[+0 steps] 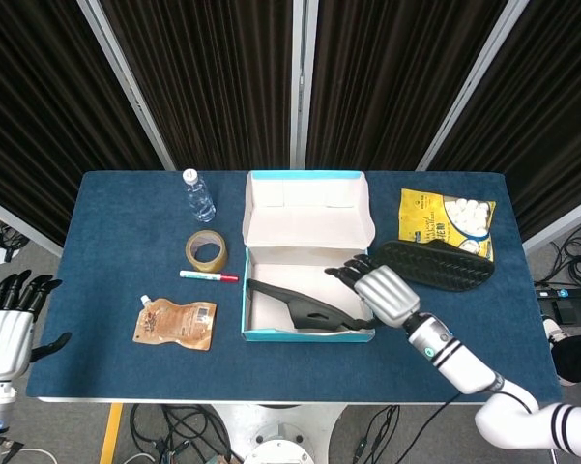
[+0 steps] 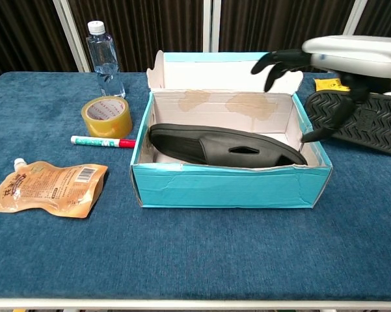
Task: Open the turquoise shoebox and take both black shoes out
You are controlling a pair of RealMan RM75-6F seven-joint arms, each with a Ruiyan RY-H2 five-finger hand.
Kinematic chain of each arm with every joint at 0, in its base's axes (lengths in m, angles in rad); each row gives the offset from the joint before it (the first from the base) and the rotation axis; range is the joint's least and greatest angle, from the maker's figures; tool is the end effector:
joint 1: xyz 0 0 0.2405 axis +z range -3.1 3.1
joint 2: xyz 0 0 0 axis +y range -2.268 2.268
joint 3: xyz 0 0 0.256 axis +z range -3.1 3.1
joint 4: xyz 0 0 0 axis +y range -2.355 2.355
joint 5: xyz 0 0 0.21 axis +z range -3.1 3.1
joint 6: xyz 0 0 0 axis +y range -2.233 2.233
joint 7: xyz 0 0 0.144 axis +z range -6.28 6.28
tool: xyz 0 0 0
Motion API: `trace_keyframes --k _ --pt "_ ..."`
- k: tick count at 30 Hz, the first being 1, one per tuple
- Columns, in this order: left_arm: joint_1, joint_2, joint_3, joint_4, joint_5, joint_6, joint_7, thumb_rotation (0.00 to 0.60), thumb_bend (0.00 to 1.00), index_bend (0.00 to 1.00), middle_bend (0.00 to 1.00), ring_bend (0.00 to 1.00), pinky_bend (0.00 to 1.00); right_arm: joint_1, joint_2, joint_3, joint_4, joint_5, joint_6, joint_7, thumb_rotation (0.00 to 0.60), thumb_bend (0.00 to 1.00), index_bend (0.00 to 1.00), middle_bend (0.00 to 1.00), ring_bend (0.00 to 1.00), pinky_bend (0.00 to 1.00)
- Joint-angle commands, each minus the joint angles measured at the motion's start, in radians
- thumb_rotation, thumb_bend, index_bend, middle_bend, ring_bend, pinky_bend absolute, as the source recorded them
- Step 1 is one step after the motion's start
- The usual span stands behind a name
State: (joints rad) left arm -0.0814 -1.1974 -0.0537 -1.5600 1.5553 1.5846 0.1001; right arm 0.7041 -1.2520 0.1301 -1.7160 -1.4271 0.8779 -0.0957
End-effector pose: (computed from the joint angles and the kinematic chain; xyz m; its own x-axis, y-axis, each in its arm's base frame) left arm -0.3018 0.1801 0.1493 0.4581 -0.1031 0.8829 0.8842 -0.0493 -0.4645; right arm -0.1373 -0.3105 0.0420 0.4709 -0.3074 0.8269 -0.7856 -0.5725 0.2345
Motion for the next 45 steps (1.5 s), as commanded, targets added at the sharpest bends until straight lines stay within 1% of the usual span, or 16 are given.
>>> trace_keyframes --k 1,4,6,8,14,18,22,26,32,34,37,39,42,43,45 --pt "0.001 0.000 0.000 0.005 0.000 0.001 -0.006 0.600 0.02 0.23 0.18 0.08 0.11 0.126 -0.079 0.077 0.005 0.197 -0.153 -0.044 0.600 0.03 0.14 0.24 0.16 0.15" --pt "0.004 0.000 0.001 0.012 -0.003 0.002 -0.012 0.600 0.02 0.23 0.18 0.08 0.11 0.184 -0.121 0.086 0.030 0.305 -0.207 -0.096 0.600 0.03 0.14 0.24 0.16 0.15" --pt "0.007 0.000 0.001 0.017 -0.005 0.004 -0.019 0.600 0.02 0.23 0.18 0.08 0.11 0.215 -0.127 0.077 0.023 0.369 -0.234 -0.131 0.600 0.03 0.14 0.24 0.16 0.16" --pt "0.011 0.000 0.002 0.023 -0.007 0.008 -0.026 0.600 0.02 0.23 0.18 0.08 0.11 0.231 -0.114 0.059 0.001 0.409 -0.234 -0.169 0.600 0.03 0.14 0.24 0.16 0.16" --pt "0.012 -0.005 -0.002 0.037 -0.015 0.004 -0.038 0.600 0.02 0.23 0.18 0.08 0.11 0.238 -0.052 0.008 -0.078 0.497 -0.187 -0.244 0.600 0.03 0.13 0.24 0.18 0.17" --pt "0.010 -0.014 -0.001 0.042 -0.013 -0.001 -0.038 0.600 0.02 0.23 0.18 0.08 0.11 0.251 -0.045 -0.027 -0.095 0.544 -0.170 -0.286 0.600 0.03 0.13 0.24 0.19 0.18" --pt "0.007 -0.018 0.000 0.046 -0.013 -0.007 -0.036 0.600 0.02 0.23 0.18 0.08 0.11 0.260 -0.067 -0.039 -0.072 0.582 -0.138 -0.306 0.600 0.03 0.13 0.24 0.19 0.18" --pt "0.007 -0.019 -0.003 0.048 -0.014 -0.003 -0.038 0.600 0.02 0.23 0.18 0.08 0.11 0.282 -0.093 -0.047 -0.036 0.621 -0.144 -0.315 0.600 0.03 0.13 0.24 0.19 0.18" --pt "0.004 -0.022 -0.004 0.051 -0.016 -0.010 -0.039 0.600 0.02 0.23 0.18 0.08 0.11 0.309 -0.118 -0.070 -0.017 0.653 -0.144 -0.345 0.600 0.03 0.14 0.24 0.21 0.18" --pt "0.003 -0.023 -0.004 0.052 -0.016 -0.013 -0.039 0.600 0.02 0.23 0.18 0.08 0.11 0.318 -0.132 -0.076 -0.006 0.667 -0.134 -0.361 0.600 0.07 0.16 0.27 0.24 0.20" --pt "0.000 -0.025 -0.006 0.054 -0.015 -0.014 -0.039 0.600 0.02 0.23 0.18 0.08 0.11 0.331 -0.161 -0.079 0.019 0.684 -0.101 -0.391 0.600 0.28 0.31 0.36 0.35 0.27" --pt "-0.001 -0.024 -0.007 0.054 -0.015 -0.015 -0.039 0.600 0.02 0.23 0.18 0.08 0.11 0.339 -0.173 -0.077 0.033 0.681 -0.072 -0.416 0.600 0.47 0.44 0.45 0.45 0.33" --pt "-0.001 -0.022 -0.009 0.054 -0.018 -0.014 -0.040 0.600 0.02 0.23 0.18 0.08 0.11 0.352 -0.178 -0.077 0.041 0.670 -0.046 -0.455 0.600 0.66 0.55 0.52 0.53 0.40" --pt "-0.001 -0.021 -0.010 0.053 -0.018 -0.013 -0.041 0.600 0.02 0.23 0.18 0.08 0.11 0.358 -0.176 -0.077 0.042 0.663 -0.043 -0.467 0.600 0.70 0.57 0.53 0.54 0.42" --pt "-0.002 -0.021 -0.010 0.053 -0.017 -0.014 -0.039 0.600 0.02 0.23 0.18 0.08 0.11 0.369 -0.170 -0.075 0.040 0.648 -0.040 -0.487 0.600 0.80 0.61 0.56 0.56 0.44"
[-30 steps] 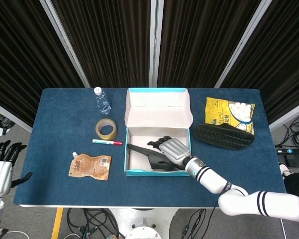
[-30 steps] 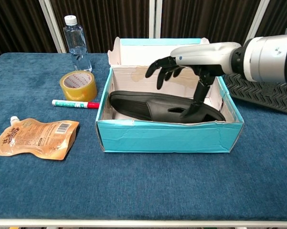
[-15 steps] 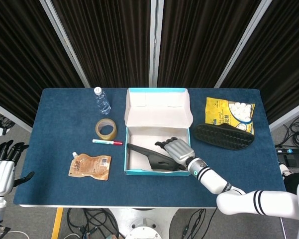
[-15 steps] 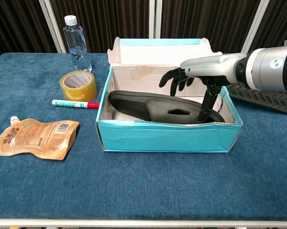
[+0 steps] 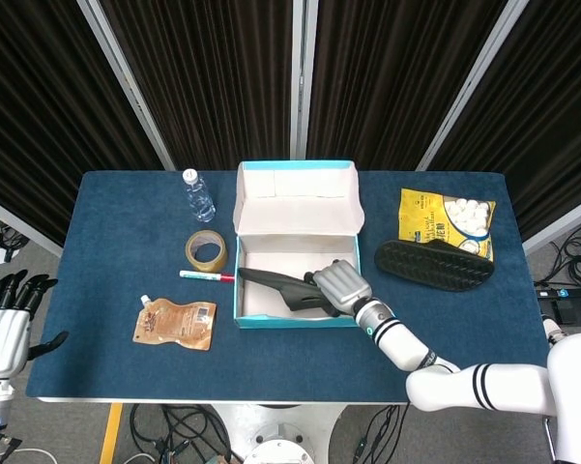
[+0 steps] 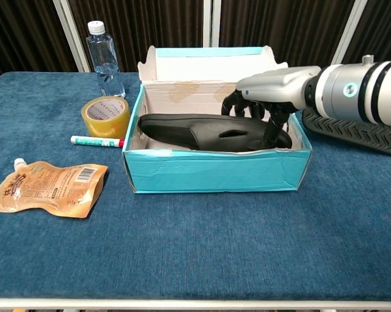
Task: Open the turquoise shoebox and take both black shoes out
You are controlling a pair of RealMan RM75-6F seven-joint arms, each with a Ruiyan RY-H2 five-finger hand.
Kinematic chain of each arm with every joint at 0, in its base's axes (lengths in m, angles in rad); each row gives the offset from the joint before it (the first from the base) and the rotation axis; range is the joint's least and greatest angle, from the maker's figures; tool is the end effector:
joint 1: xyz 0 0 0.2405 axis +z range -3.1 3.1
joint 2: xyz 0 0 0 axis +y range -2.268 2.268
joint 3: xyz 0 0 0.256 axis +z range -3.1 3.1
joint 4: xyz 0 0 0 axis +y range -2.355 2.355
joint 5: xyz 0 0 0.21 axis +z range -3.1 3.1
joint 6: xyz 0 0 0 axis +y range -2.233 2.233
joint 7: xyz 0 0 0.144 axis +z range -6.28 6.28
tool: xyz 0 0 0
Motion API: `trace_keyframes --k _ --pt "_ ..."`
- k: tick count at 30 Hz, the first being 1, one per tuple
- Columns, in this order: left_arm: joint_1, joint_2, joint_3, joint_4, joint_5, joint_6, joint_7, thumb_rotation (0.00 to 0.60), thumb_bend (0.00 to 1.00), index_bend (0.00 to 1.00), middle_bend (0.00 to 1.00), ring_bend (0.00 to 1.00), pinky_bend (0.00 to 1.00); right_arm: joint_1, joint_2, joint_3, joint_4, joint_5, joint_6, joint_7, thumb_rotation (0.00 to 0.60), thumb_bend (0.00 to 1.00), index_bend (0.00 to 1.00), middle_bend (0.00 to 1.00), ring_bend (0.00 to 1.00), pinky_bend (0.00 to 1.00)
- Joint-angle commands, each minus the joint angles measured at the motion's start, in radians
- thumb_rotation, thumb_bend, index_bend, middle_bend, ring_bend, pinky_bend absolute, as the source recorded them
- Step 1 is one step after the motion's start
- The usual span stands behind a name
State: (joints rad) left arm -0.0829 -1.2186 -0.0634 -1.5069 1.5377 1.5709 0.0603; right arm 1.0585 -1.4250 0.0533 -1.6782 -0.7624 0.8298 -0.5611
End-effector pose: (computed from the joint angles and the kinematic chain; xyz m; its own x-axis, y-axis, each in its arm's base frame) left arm -0.3121 0.1834 0.1476 0.4513 -0.0987 0.8869 0.8893 -0.0329 -0.4562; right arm -0.0888 -0.3415 -0.0220 0.6421 -0.3793 0.6662 -0.7386 -0.5388 0.4051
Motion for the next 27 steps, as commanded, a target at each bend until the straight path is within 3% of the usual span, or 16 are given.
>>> trace_keyframes --k 1,6,18,27 --pt "-0.001 0.000 0.000 -0.001 0.001 -0.001 0.002 0.600 0.02 0.23 0.18 0.08 0.11 0.019 0.008 0.002 0.000 -0.027 0.007 -0.028 0.600 0.84 0.62 0.56 0.57 0.45" --pt "-0.002 0.002 0.000 -0.003 0.000 -0.002 0.005 0.600 0.02 0.23 0.18 0.08 0.11 0.035 0.030 -0.001 -0.009 -0.103 0.031 -0.078 0.600 0.92 0.66 0.58 0.59 0.48" --pt "-0.003 -0.001 0.000 0.002 -0.001 -0.003 0.004 0.600 0.02 0.23 0.18 0.08 0.11 0.066 0.088 -0.050 -0.035 -0.331 0.147 -0.336 0.600 0.92 0.69 0.61 0.59 0.47" --pt "-0.003 -0.004 -0.001 0.008 0.002 0.001 -0.001 0.600 0.02 0.23 0.18 0.08 0.11 -0.022 0.178 -0.019 -0.107 -0.448 0.248 -0.194 0.600 0.92 0.69 0.61 0.59 0.47"
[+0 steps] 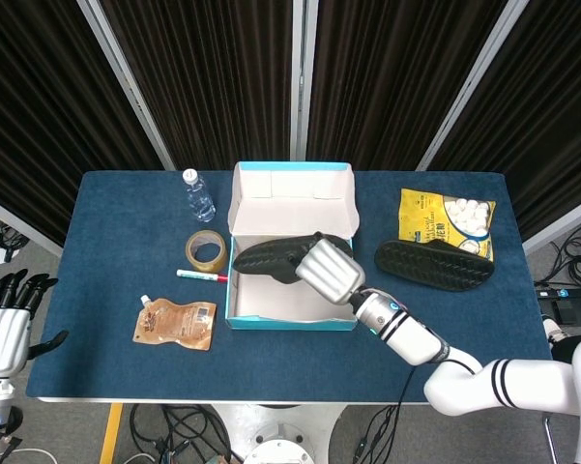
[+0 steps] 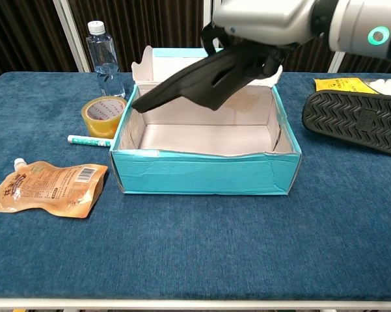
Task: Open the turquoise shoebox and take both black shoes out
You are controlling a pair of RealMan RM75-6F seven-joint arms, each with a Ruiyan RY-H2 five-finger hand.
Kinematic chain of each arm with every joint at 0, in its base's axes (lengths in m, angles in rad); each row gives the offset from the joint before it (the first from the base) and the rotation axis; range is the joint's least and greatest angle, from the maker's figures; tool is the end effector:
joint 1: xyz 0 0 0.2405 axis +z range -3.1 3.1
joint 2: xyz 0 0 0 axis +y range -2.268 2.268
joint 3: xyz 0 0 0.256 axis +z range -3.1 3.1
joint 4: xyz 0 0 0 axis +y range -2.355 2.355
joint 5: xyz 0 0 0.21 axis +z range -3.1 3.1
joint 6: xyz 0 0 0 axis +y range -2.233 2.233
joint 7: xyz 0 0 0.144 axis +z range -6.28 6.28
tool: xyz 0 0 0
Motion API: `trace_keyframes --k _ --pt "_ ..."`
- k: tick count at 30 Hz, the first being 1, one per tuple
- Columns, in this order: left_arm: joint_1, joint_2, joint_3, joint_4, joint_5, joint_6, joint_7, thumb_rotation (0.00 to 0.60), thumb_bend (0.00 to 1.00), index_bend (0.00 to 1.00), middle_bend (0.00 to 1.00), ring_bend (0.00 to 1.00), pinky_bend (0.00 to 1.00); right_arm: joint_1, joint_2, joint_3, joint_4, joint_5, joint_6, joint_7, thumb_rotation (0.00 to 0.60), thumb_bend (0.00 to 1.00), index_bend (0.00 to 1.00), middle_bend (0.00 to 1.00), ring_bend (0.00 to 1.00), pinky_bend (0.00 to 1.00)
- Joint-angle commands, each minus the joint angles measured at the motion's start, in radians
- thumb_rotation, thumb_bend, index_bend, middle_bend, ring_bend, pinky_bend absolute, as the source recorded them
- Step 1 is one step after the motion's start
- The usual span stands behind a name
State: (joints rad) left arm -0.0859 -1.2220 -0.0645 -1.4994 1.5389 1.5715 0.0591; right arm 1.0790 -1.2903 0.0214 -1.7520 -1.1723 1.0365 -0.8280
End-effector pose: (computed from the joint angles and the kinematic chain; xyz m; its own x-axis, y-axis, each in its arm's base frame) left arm -0.3124 0.1846 0.1474 0.4534 -0.1020 0.8855 0.8878 -0.0361 -0.4588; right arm -0.0456 -0.3400 0.0366 0.8041 0.2542 0.5374 -0.2672 -0.6530 0.7086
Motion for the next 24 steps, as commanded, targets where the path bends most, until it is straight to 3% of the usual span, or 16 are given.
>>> trace_keyframes --k 1,7,14,24 --pt "-0.001 -0.001 -0.001 0.001 0.001 0.000 -0.001 0.600 0.02 0.23 0.18 0.08 0.11 -0.062 0.062 0.018 -0.044 -0.047 0.057 0.111 0.600 0.92 0.69 0.61 0.59 0.47" --pt "-0.006 -0.003 -0.002 0.004 0.007 0.000 -0.001 0.600 0.01 0.23 0.18 0.08 0.11 -0.176 0.154 0.022 -0.076 -0.111 0.143 0.334 0.600 0.92 0.69 0.61 0.59 0.46" --pt "-0.012 -0.008 -0.003 0.004 0.012 -0.003 0.000 0.600 0.02 0.23 0.18 0.08 0.11 -0.360 0.253 -0.014 -0.073 -0.188 0.270 0.625 0.600 0.92 0.69 0.61 0.59 0.46" --pt "-0.021 -0.014 -0.006 0.015 0.011 -0.010 -0.004 0.600 0.02 0.23 0.18 0.08 0.11 -0.597 0.260 -0.081 0.033 -0.164 0.322 1.015 0.600 0.91 0.69 0.61 0.59 0.45"
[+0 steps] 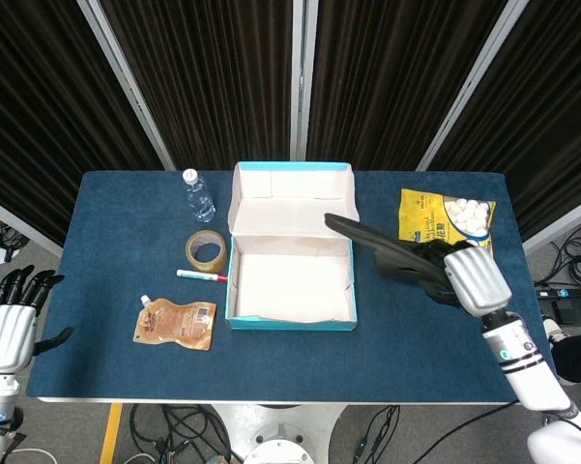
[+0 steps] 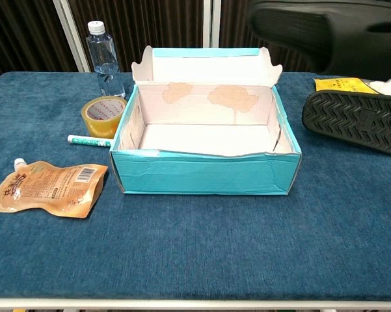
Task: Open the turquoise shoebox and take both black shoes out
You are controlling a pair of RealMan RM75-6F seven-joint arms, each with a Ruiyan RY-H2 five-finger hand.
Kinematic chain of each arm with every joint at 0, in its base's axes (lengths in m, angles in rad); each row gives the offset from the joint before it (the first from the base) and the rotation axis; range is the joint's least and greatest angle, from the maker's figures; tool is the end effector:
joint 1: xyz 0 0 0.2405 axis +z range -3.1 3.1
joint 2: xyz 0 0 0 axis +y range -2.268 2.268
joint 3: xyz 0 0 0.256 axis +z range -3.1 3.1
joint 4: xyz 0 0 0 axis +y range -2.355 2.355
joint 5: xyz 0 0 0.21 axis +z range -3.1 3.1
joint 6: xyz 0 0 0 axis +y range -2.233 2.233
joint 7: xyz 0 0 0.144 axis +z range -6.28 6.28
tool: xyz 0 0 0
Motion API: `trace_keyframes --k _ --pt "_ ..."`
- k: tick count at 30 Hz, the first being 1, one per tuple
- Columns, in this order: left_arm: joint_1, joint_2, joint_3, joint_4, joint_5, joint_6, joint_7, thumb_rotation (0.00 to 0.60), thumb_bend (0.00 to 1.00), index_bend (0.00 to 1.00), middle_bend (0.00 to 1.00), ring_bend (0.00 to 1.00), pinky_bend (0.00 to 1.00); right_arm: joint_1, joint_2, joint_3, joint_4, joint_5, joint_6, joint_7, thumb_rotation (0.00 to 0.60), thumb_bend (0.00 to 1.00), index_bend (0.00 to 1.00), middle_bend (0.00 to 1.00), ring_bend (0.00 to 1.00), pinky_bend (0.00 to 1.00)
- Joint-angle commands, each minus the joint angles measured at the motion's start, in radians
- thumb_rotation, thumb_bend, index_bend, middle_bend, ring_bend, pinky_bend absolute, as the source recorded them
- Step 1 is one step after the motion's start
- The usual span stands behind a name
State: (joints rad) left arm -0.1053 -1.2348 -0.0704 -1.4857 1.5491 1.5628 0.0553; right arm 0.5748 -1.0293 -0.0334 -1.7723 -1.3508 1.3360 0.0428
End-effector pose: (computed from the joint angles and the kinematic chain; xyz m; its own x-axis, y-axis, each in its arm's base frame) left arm -0.3089 0.1919 0.1435 0.4489 -0.1083 0.8870 0.8874 -0.0626 -0.4567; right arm -0.2086 -0.2881 0.1493 0.3305 -0.0820 0.9402 -0.9061 -0.3064 0.2918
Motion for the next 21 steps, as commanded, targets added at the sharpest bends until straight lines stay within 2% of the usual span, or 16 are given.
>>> trace_keyframes --k 1,5,11,21 --pt "-0.003 -0.002 0.000 0.002 0.001 -0.003 -0.001 0.600 0.02 0.23 0.18 0.08 0.11 -0.104 -0.008 -0.027 0.066 0.020 0.014 0.179 0.600 0.91 0.69 0.61 0.59 0.45" --pt "-0.011 -0.006 -0.002 0.006 0.002 -0.010 -0.003 0.600 0.02 0.23 0.18 0.08 0.11 -0.131 -0.056 -0.011 0.131 0.048 -0.057 0.336 0.600 0.91 0.68 0.61 0.59 0.45" --pt "-0.011 -0.005 0.002 0.005 0.006 -0.009 -0.004 0.600 0.02 0.23 0.18 0.08 0.11 -0.120 -0.127 0.020 0.200 0.071 -0.199 0.488 0.600 0.91 0.67 0.60 0.59 0.45" --pt "-0.005 -0.007 0.007 0.008 -0.002 -0.008 -0.008 0.600 0.02 0.23 0.18 0.08 0.11 -0.111 -0.193 0.065 0.227 0.118 -0.340 0.557 0.600 0.89 0.64 0.58 0.56 0.44"
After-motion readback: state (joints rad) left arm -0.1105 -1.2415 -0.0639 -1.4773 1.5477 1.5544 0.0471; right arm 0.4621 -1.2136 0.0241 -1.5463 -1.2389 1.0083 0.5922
